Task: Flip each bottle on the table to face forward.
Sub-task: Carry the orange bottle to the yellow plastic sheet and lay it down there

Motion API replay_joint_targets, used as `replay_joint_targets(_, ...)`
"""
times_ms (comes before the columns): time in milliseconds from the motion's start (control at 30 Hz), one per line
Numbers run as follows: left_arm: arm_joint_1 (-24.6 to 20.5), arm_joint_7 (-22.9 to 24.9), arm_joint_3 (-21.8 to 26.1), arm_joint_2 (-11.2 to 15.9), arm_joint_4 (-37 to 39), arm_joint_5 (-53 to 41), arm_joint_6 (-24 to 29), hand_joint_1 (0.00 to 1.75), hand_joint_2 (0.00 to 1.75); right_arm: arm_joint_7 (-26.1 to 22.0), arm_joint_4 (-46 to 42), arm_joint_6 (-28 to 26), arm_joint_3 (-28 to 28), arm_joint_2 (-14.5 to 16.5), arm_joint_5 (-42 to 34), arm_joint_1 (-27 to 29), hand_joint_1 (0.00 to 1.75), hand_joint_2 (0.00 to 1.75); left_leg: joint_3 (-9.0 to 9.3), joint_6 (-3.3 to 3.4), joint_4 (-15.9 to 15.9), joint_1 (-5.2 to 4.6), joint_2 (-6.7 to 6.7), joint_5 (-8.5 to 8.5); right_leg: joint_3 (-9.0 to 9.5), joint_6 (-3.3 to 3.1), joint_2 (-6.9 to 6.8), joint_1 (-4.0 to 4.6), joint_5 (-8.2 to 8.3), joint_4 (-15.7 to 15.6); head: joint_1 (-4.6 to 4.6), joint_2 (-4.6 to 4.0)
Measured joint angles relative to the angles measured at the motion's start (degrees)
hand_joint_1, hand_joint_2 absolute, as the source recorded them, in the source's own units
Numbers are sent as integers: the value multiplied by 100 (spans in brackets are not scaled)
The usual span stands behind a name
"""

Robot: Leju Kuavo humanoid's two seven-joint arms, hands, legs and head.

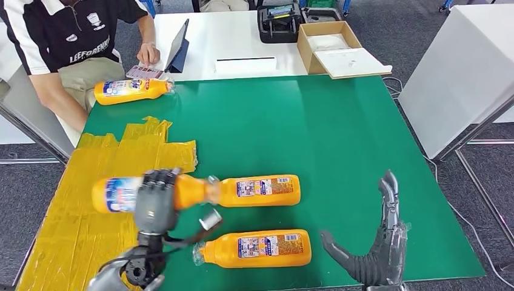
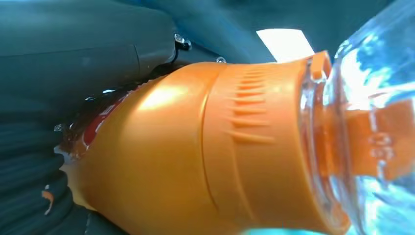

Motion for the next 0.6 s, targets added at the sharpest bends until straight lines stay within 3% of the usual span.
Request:
replay_joint_targets(100, -185, -392, -241, -16, 485, 5, -174, 175, 175, 41, -31, 145, -171, 163, 92, -2, 0, 175, 0, 3, 4, -6, 11, -1, -8, 1, 11, -5, 1, -2, 1, 0)
replay_joint_targets(600, -463, -751, 244, -197, 1341, 7, -509, 175, 175, 100, -79, 647, -554, 588, 312, -10, 0, 175, -1, 8, 4, -1, 9, -2, -7, 2, 10, -2, -1, -2, -1, 0)
